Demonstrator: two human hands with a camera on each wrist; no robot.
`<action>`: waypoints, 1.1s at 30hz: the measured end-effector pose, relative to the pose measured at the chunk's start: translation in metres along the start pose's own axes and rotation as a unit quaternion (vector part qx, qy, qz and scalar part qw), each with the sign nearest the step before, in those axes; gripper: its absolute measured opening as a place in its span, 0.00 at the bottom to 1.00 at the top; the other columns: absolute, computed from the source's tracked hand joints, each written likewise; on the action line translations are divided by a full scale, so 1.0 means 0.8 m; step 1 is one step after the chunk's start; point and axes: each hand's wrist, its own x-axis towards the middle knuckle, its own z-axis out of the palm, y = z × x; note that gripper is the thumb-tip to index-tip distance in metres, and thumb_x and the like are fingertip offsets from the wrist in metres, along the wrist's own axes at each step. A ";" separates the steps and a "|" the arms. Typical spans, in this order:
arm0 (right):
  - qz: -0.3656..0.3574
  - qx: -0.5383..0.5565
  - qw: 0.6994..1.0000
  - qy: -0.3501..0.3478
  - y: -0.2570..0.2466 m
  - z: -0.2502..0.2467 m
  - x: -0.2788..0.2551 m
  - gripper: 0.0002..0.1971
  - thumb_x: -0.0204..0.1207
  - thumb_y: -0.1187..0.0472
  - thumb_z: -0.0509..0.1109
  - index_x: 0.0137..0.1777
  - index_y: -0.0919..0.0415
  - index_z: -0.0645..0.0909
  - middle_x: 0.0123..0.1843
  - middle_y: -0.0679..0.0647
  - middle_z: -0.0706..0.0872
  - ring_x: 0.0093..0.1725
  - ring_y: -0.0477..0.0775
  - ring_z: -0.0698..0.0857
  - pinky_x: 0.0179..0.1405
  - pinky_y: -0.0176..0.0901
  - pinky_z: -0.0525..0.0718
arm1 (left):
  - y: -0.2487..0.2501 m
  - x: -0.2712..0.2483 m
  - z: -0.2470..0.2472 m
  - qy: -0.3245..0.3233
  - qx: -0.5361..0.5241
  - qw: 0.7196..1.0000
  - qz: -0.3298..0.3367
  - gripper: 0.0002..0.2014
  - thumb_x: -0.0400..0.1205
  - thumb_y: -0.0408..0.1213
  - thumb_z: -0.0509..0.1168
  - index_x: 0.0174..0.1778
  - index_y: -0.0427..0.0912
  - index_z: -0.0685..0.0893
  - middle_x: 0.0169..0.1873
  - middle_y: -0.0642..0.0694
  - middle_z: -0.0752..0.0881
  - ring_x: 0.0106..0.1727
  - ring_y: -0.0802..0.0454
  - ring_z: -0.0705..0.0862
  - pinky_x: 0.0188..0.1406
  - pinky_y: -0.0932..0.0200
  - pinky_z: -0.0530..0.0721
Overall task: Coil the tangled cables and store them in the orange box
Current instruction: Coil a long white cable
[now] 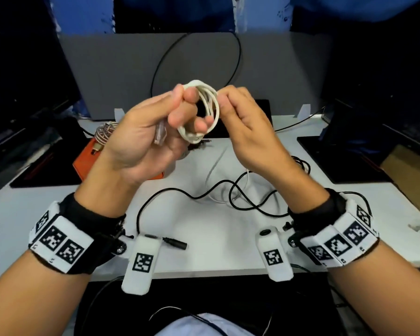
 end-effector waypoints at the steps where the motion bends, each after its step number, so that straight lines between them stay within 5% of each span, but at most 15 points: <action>1: 0.012 0.020 1.000 -0.010 0.000 0.001 0.001 0.13 0.95 0.56 0.55 0.54 0.58 0.80 0.51 0.64 0.80 0.48 0.42 0.78 0.45 0.30 0.79 | -0.001 0.000 0.004 0.007 -0.043 0.999 0.007 0.17 0.94 0.40 0.43 0.51 0.42 0.77 0.26 0.56 0.83 0.39 0.58 0.89 0.67 0.57 0.77; 4: 0.029 0.048 0.998 -0.027 0.006 0.005 0.001 0.13 0.95 0.55 0.54 0.57 0.59 0.79 0.54 0.64 0.81 0.50 0.51 0.80 0.47 0.44 0.83 | -0.011 0.003 0.011 0.035 -0.127 0.991 0.030 0.22 0.95 0.39 0.44 0.48 0.41 0.83 0.32 0.54 0.86 0.40 0.55 0.91 0.66 0.59 0.83; 6: 0.029 0.041 0.999 -0.012 0.007 0.003 0.001 0.11 0.95 0.56 0.56 0.56 0.57 0.79 0.58 0.59 0.79 0.53 0.42 0.79 0.49 0.31 0.81 | -0.012 0.003 0.015 0.021 -0.157 0.986 0.046 0.27 0.95 0.39 0.44 0.45 0.41 0.89 0.34 0.54 0.88 0.42 0.54 0.93 0.67 0.58 0.83; 8: 0.024 0.028 0.999 0.014 0.012 -0.001 0.003 0.12 0.94 0.56 0.57 0.54 0.59 0.79 0.57 0.52 0.79 0.53 0.37 0.80 0.52 0.28 0.79 | -0.006 0.001 0.018 -0.010 -0.203 0.976 0.075 0.28 0.94 0.39 0.44 0.45 0.38 0.90 0.36 0.51 0.91 0.46 0.50 0.93 0.69 0.56 0.81; 10: 0.038 0.035 0.999 0.009 0.024 -0.004 0.005 0.14 0.94 0.56 0.57 0.54 0.63 0.78 0.48 0.49 0.85 0.49 0.42 0.86 0.54 0.37 0.83 | 0.007 -0.002 0.020 -0.027 -0.272 0.955 0.113 0.29 0.95 0.38 0.43 0.48 0.31 0.88 0.38 0.43 0.93 0.48 0.41 0.93 0.72 0.52 0.75; 13: 0.057 0.049 0.996 -0.051 0.030 0.005 0.001 0.12 0.94 0.55 0.56 0.61 0.58 0.80 0.31 0.44 0.78 0.31 0.44 0.81 0.34 0.49 0.85 | 0.025 -0.007 0.022 -0.019 -0.271 0.942 0.199 0.26 0.95 0.38 0.44 0.51 0.28 0.85 0.42 0.38 0.93 0.49 0.36 0.92 0.70 0.50 0.77; 16: 0.063 0.072 0.983 -0.159 0.009 0.023 -0.010 0.14 0.94 0.56 0.57 0.72 0.51 0.82 0.27 0.34 0.74 0.25 0.38 0.73 0.22 0.45 0.77 | 0.027 -0.008 0.029 0.039 -0.020 0.959 0.281 0.20 0.95 0.36 0.40 0.55 0.36 0.78 0.45 0.45 0.94 0.55 0.42 0.92 0.66 0.50 0.82; 18: 0.062 0.098 0.966 -0.232 -0.012 0.027 -0.017 0.15 0.94 0.56 0.59 0.73 0.52 0.82 0.26 0.36 0.72 0.24 0.40 0.69 0.20 0.41 0.72 | 0.018 -0.004 0.028 0.072 0.205 0.930 0.297 0.15 0.95 0.33 0.41 0.55 0.41 0.74 0.45 0.50 0.93 0.55 0.44 0.92 0.63 0.50 0.83; 21: 0.059 0.083 0.949 -0.299 -0.028 0.008 -0.017 0.10 0.92 0.60 0.63 0.64 0.63 0.84 0.24 0.36 0.75 0.23 0.40 0.72 0.23 0.28 0.69 | 0.007 -0.001 0.013 0.088 0.485 0.831 0.258 0.12 0.95 0.37 0.50 0.52 0.51 0.77 0.40 0.54 0.92 0.47 0.50 0.93 0.52 0.51 0.87; 24: 0.021 0.033 0.965 -0.259 -0.030 -0.021 -0.009 0.09 0.87 0.63 0.71 0.52 0.71 0.88 0.30 0.41 0.80 0.30 0.38 0.74 0.34 0.30 0.72 | 0.009 -0.004 -0.008 0.051 0.678 0.720 0.137 0.12 0.93 0.44 0.54 0.46 0.51 0.78 0.32 0.58 0.85 0.37 0.55 0.84 0.42 0.51 0.81; 25: 0.016 0.022 0.974 -0.224 -0.027 -0.031 -0.005 0.08 0.86 0.64 0.72 0.50 0.69 0.88 0.30 0.39 0.82 0.31 0.36 0.76 0.36 0.28 0.72 | 0.010 -0.005 -0.013 0.033 0.681 0.724 0.104 0.13 0.92 0.45 0.54 0.43 0.50 0.77 0.29 0.56 0.81 0.33 0.54 0.80 0.40 0.49 0.79; 26: 0.017 0.015 0.982 -0.185 -0.024 -0.040 -0.001 0.07 0.85 0.64 0.73 0.47 0.67 0.88 0.28 0.36 0.81 0.30 0.35 0.76 0.36 0.26 0.72 | 0.011 -0.005 -0.015 0.011 0.643 0.763 0.071 0.14 0.92 0.45 0.55 0.42 0.49 0.76 0.26 0.54 0.78 0.30 0.54 0.76 0.36 0.49 0.77; 29: 0.009 -0.004 0.998 -0.066 -0.011 -0.058 0.008 0.09 0.83 0.59 0.76 0.44 0.63 0.85 0.25 0.36 0.75 0.27 0.38 0.71 0.32 0.29 0.68 | 0.010 -0.006 -0.014 -0.029 0.386 0.922 0.006 0.15 0.91 0.42 0.54 0.47 0.37 0.79 0.24 0.47 0.68 0.27 0.52 0.66 0.26 0.60 0.66; 31: -0.006 -0.027 0.999 -0.021 -0.005 -0.055 0.010 0.10 0.84 0.54 0.74 0.46 0.61 0.85 0.28 0.39 0.76 0.30 0.39 0.70 0.33 0.33 0.70 | 0.008 -0.005 -0.012 -0.024 0.292 0.956 0.002 0.15 0.91 0.41 0.52 0.48 0.37 0.79 0.22 0.52 0.67 0.28 0.55 0.69 0.30 0.60 0.62; 33: -0.021 -0.053 0.998 -0.019 0.000 -0.042 0.008 0.12 0.88 0.51 0.67 0.54 0.59 0.86 0.38 0.45 0.85 0.38 0.42 0.80 0.42 0.40 0.80 | 0.000 -0.001 -0.007 -0.032 0.208 0.978 0.008 0.14 0.91 0.41 0.50 0.47 0.39 0.77 0.21 0.56 0.67 0.25 0.59 0.73 0.38 0.53 0.61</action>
